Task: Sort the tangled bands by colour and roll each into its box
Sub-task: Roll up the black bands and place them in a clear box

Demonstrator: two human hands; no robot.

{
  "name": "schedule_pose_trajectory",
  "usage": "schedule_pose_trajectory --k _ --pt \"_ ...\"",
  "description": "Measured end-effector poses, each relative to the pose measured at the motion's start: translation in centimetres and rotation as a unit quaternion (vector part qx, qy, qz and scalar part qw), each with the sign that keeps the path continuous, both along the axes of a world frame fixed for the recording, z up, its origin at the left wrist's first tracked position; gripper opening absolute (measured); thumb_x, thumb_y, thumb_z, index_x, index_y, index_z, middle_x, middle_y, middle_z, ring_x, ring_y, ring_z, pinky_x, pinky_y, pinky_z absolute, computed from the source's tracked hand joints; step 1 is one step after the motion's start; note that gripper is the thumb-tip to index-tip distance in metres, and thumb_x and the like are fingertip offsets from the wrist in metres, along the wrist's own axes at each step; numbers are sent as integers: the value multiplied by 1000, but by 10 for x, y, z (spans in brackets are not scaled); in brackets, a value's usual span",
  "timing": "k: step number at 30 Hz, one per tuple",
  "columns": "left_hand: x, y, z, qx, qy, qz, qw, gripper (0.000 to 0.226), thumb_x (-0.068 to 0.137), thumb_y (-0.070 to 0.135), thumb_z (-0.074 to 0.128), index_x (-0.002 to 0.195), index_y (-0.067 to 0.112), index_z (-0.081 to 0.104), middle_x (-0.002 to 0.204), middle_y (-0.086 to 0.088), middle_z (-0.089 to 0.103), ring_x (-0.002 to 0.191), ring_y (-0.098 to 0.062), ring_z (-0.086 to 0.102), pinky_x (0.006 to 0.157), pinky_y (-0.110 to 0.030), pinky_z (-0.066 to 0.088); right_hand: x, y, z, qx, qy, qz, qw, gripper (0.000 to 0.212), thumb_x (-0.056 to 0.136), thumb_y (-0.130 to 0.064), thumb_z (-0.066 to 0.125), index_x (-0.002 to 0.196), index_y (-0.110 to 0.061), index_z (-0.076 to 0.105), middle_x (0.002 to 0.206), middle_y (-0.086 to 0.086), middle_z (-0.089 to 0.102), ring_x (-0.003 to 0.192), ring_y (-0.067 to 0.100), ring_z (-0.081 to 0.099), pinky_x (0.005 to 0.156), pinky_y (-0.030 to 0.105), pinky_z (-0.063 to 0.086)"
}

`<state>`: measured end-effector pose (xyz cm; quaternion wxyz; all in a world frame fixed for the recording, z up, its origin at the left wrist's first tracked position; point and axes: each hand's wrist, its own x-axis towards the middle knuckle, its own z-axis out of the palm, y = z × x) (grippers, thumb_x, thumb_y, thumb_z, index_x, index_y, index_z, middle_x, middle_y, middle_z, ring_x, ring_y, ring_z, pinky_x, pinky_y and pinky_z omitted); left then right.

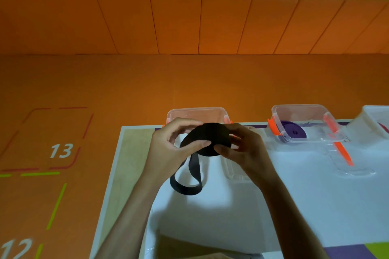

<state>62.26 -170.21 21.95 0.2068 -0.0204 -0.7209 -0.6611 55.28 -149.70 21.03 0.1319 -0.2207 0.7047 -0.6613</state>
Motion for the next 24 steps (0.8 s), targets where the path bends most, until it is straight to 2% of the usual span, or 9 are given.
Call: schedule_pose_trajectory --k 3,5,7,9,12,16,20,21,24 --pt "-1 4 2 22 11 -10 1000 39 78 26 87 114 39 80 115 12 77 115 -14 70 96 -22 53 3 -5 7 -83 1 -18 996 37 80 -39 88 113 -33 72 117 -1 76 115 27 72 85 39 65" --pt "-1 2 5 50 2 -21 999 43 79 26 85 118 43 78 114 13 75 109 -8 68 89 -16 52 3 -7 10 -101 -8 -13 995 36 80 -38 88 112 -32 71 118 1 74 117 31 71 86 42 65" --pt "-2 -1 5 53 14 -6 998 50 79 24 88 124 41 76 117 9 76 112 -11 70 92 -17 53 0 -7 7 -44 -4 -5 999 39 79 -33 90 110 -33 69 116 -9 75 116 20 72 85 34 64" --pt "-3 -2 5 35 31 3 999 64 77 18 93 134 37 70 121 2 76 118 -21 71 99 -24 55 -1 -7 3 33 -8 8 999 46 72 -35 89 111 -32 65 110 -19 75 111 7 72 86 25 62" --pt "-3 1 3 7 23 14 1000 61 73 21 97 127 35 71 117 0 77 114 -27 72 100 -31 58 0 -9 1 49 0 28 998 53 71 -37 86 119 -33 64 114 -20 73 112 4 70 83 18 59" --pt "3 -1 -5 10 9 21 1000 44 73 23 95 113 30 78 114 4 78 114 -23 73 100 -33 58 -4 -7 8 4 44 4 999 42 81 -44 84 121 -39 70 118 -15 74 114 13 72 82 28 64" --pt "7 -5 -8 21 -2 -13 1000 49 78 13 91 122 30 78 119 1 75 115 -19 70 102 -29 55 2 -6 5 -100 -42 -8 994 38 82 -42 85 115 -27 73 118 5 75 116 31 71 83 39 64" --pt "7 -7 -9 29 -1 -12 1000 48 78 13 89 122 29 78 119 0 76 114 -19 70 100 -28 55 1 -5 4 -86 -46 -5 995 36 82 -39 86 112 -24 72 116 6 75 116 31 71 86 40 64" --pt "7 -10 -8 23 17 17 999 48 75 15 94 118 29 80 117 3 79 116 -23 72 98 -27 57 -4 -2 0 36 -27 17 999 36 77 -32 90 106 -20 71 109 -2 79 110 19 75 97 39 62"
